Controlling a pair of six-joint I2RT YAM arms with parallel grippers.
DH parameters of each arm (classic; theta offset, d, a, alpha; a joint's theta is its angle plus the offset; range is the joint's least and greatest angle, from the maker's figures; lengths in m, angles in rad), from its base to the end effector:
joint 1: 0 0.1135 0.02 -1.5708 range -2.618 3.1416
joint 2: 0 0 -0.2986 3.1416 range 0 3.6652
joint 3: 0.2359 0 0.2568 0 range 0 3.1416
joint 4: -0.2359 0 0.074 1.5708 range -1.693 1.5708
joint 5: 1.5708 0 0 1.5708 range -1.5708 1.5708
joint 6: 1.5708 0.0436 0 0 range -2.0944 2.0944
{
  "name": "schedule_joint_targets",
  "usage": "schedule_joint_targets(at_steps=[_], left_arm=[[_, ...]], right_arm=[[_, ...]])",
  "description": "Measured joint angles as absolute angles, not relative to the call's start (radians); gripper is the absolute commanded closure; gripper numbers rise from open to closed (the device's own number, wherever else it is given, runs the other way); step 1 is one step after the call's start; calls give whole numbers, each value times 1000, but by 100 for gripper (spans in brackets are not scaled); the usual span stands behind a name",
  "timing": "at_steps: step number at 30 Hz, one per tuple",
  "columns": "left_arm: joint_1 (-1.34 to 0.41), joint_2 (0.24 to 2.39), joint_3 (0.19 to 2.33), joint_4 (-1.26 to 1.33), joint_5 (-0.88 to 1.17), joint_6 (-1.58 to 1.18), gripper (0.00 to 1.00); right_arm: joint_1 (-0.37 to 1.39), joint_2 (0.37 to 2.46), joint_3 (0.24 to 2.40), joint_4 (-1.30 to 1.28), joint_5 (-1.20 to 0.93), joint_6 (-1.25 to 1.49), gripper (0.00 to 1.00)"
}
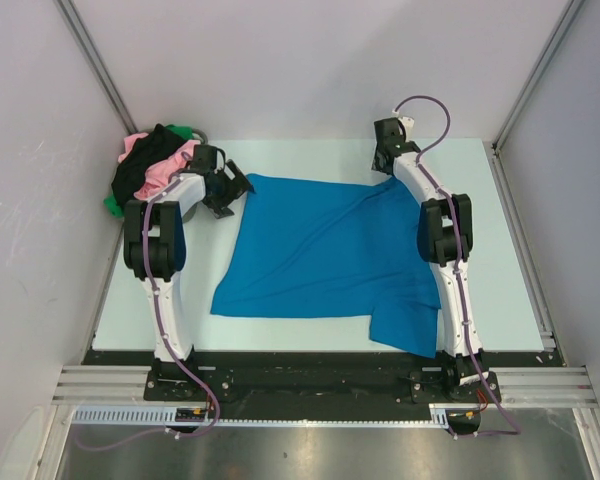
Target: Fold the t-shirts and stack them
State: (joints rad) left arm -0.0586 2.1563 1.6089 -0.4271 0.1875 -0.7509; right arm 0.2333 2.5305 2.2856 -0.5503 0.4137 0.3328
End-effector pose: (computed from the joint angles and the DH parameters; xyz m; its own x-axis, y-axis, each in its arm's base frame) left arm 0.4937 -0.0371 0.1870 -0.7144 -0.6296 -0.3053 -0.4451 0.7456 -0.4959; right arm 0.5889 0.1219 0.2012 -0.6362 0.1563 -0.7555 0.2857 0.9574 -0.0426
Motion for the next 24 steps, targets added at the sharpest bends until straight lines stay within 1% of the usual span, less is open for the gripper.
schedule_joint_targets(at_steps=[1, 2, 4, 5, 10, 11, 12, 21, 24], left_arm=[[-59, 2156, 1609, -427, 187, -751, 1], [-59, 2156, 1609, -427, 187, -751, 1], [-59, 2156, 1609, -427, 187, -751, 1], [-59, 2157, 1609, -427, 187, -751, 1], [-59, 2157, 1609, -427, 187, -751, 0], [-59, 2157, 1609, -427, 187, -751, 0], [-59, 2157, 1609, -427, 188, -751, 0], [-59, 2158, 1609, -426, 187, -751, 0], [-59, 2158, 1609, -424, 188, -751, 0]], right_arm=[[233, 2533, 2288, -553, 419, 329, 49], [233, 2536, 2291, -554, 422, 326, 55], [233, 2547, 2302, -557, 429, 317, 61], [233, 2553, 2304, -559, 433, 316, 66], [233, 2582, 2314, -576, 442, 306, 85], [233, 2585, 2314, -579, 444, 305, 96], [232, 2587, 2314, -580, 445, 304, 100], [232, 2587, 2309, -574, 442, 305, 100], [234, 2539, 2208, -486, 415, 310, 100]])
